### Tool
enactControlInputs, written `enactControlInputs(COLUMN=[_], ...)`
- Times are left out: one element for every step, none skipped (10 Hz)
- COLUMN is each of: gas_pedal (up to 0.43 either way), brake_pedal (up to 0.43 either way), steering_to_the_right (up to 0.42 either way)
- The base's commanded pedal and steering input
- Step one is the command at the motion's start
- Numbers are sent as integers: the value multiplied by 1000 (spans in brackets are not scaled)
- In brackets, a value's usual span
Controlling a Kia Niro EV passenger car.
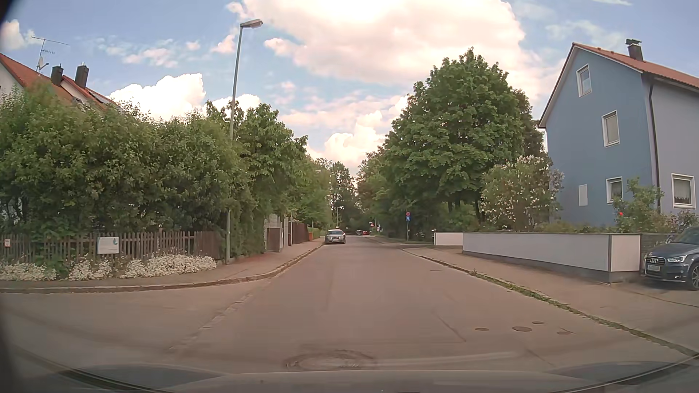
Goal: Follow the waypoints while adhering to traffic rules and regulations
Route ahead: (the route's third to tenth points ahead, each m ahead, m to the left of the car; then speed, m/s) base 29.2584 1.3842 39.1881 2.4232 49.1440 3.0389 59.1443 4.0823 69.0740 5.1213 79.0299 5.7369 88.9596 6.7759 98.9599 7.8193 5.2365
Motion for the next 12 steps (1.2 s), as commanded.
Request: enactControlInputs(gas_pedal=[59,59,59,59,59,59,59,59,39,39,39,39], brake_pedal=[18,18,18,18,18,18,18,18,18,18,18,18], steering_to_the_right=[78,78,78,78,75,65,54,50,43,28,18,15])
